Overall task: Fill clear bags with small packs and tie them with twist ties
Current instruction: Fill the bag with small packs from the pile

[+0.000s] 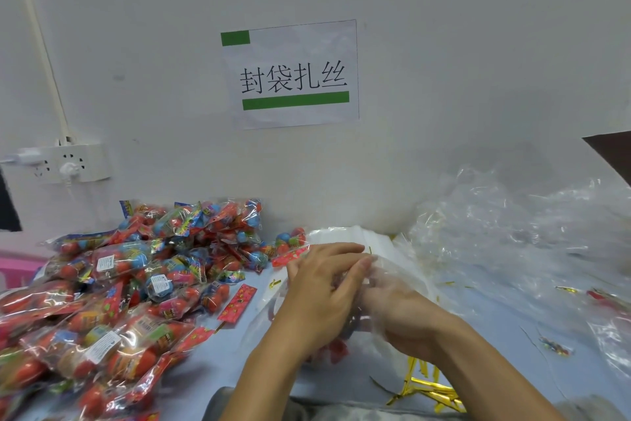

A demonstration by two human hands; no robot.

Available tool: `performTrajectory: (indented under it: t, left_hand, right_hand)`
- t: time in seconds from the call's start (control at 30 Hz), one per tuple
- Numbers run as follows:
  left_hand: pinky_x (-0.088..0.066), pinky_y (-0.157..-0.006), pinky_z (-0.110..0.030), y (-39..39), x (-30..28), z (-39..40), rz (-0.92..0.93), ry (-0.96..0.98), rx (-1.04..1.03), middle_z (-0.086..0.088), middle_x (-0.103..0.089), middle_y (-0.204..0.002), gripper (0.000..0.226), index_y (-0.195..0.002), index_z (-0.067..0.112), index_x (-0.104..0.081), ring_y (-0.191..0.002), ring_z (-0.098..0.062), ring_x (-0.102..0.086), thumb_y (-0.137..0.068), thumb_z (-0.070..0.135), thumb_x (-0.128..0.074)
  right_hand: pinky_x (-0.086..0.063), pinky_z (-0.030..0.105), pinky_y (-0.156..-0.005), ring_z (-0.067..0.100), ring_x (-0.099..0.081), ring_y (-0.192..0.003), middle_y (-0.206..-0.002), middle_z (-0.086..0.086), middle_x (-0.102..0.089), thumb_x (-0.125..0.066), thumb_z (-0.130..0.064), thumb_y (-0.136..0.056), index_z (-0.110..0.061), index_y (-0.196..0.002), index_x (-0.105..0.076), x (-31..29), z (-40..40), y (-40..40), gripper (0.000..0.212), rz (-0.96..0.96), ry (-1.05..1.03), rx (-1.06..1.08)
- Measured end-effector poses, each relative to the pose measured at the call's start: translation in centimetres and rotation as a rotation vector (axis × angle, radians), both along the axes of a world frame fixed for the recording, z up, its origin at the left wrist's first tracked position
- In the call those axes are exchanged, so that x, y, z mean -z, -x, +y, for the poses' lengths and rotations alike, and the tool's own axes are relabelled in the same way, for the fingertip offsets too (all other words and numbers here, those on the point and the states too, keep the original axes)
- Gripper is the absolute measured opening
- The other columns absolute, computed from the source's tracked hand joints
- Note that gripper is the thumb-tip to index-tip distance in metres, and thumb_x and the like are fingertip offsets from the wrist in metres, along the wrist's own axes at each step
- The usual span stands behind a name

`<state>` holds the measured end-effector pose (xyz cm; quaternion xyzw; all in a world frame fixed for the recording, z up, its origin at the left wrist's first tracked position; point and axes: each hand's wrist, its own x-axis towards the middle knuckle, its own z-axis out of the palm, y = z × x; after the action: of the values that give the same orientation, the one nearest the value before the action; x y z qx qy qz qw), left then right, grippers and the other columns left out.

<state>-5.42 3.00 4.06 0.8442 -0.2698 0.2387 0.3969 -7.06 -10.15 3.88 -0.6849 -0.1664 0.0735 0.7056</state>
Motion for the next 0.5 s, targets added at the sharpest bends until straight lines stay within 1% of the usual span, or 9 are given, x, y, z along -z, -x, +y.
performTrajectory:
  t: [0.07,0.13,0.17,0.23,0.27,0.33,0.4,0.47,0.5]
  left_hand:
    - [-0.033,-0.111,-0.041,0.0,0.0,0.0,-0.004,-0.007,0.026,0.019,-0.064,-0.124,0.025,-0.113,0.033,-0.075,-0.124,-0.002,-0.049,-0.101,0.033,-0.053]
    - [-0.036,-0.109,-0.037,-0.2,-0.1,0.4,-0.009,0.049,0.023,0.018,-0.065,-0.122,0.024,-0.112,0.032,-0.075,-0.122,0.0,-0.051,-0.1,0.03,-0.055]
    - [-0.038,-0.108,-0.034,-0.3,-0.1,0.6,-0.004,0.089,0.007,0.018,-0.065,-0.121,0.024,-0.112,0.031,-0.075,-0.12,0.002,-0.051,-0.1,0.029,-0.055]
    - [-0.041,-0.106,-0.032,-0.4,-0.3,0.8,0.008,0.14,-0.023,0.016,-0.066,-0.119,0.024,-0.113,0.029,-0.075,-0.118,0.003,-0.052,-0.1,0.027,-0.055]
    - [-0.042,-0.106,-0.033,-0.4,-0.3,0.8,0.012,0.142,-0.018,0.015,-0.067,-0.119,0.024,-0.113,0.028,-0.076,-0.118,0.002,-0.053,-0.1,0.026,-0.055]
    - [-0.041,-0.107,-0.035,-0.2,-0.3,0.5,-0.011,0.096,0.026,0.015,-0.069,-0.117,0.024,-0.111,0.025,-0.077,-0.119,0.001,-0.055,-0.1,0.027,-0.055]
    - [-0.038,-0.11,-0.037,0.1,-0.4,0.1,-0.029,0.013,0.072,0.022,-0.071,-0.113,0.029,-0.11,0.029,-0.077,-0.123,0.0,-0.053,-0.096,0.035,-0.052]
    - [-0.037,-0.111,-0.038,0.1,-0.3,0.0,-0.024,-0.027,0.092,0.028,-0.069,-0.112,0.03,-0.11,0.034,-0.076,-0.124,0.002,-0.053,-0.095,0.038,-0.05]
    - [-0.04,-0.108,-0.037,0.0,-0.3,0.1,-0.023,-0.016,0.1,0.025,-0.071,-0.111,0.028,-0.11,0.034,-0.076,-0.121,0.001,-0.055,-0.097,0.036,-0.052]
  right_hand:
    - [-0.054,0.029,-0.059,0.016,-0.068,-0.062,-0.077,0.009,-0.071,-0.046,0.009,-0.099,-0.003,-0.09,-0.068,0.0,0.3,0.1,0.027,-0.017,0.02,0.018]
    - [-0.054,0.032,-0.063,0.019,-0.069,-0.068,-0.08,0.01,-0.072,-0.048,0.009,-0.098,-0.01,-0.083,-0.074,0.0,0.2,0.0,0.035,-0.036,0.009,0.013]
    - [-0.054,0.034,-0.066,0.022,-0.068,-0.071,-0.082,0.013,-0.072,-0.051,0.007,-0.098,-0.012,-0.083,-0.077,0.0,0.2,-0.1,0.036,-0.041,0.001,0.03]
    - [-0.055,0.039,-0.069,0.027,-0.068,-0.074,-0.086,0.018,-0.072,-0.056,-0.001,-0.099,-0.009,-0.09,-0.077,-0.1,0.2,-0.4,0.025,-0.045,-0.001,0.1]
    - [-0.056,0.039,-0.068,0.027,-0.069,-0.072,-0.085,0.018,-0.072,-0.059,-0.002,-0.098,-0.009,-0.09,-0.077,0.0,0.3,-0.6,0.022,-0.063,0.024,0.143]
    - [-0.058,0.038,-0.064,0.023,-0.068,-0.067,-0.078,0.012,-0.071,-0.06,0.003,-0.093,-0.016,-0.081,-0.074,0.3,0.5,-1.1,0.026,-0.093,0.139,0.217]
    - [-0.057,0.033,-0.068,0.014,-0.065,-0.07,-0.081,0.0,-0.067,-0.059,0.002,-0.093,-0.026,-0.081,-0.064,1.0,0.6,-1.6,0.031,-0.049,0.295,0.254]
    - [-0.056,0.025,-0.067,0.006,-0.063,-0.07,-0.081,-0.009,-0.064,-0.056,-0.003,-0.098,-0.031,-0.082,-0.06,1.3,0.7,-1.5,0.031,-0.006,0.332,0.226]
    - [-0.054,0.024,-0.064,0.004,-0.062,-0.066,-0.077,-0.011,-0.065,-0.054,-0.003,-0.098,-0.03,-0.079,-0.062,1.2,0.9,-1.3,0.033,-0.021,0.341,0.212]
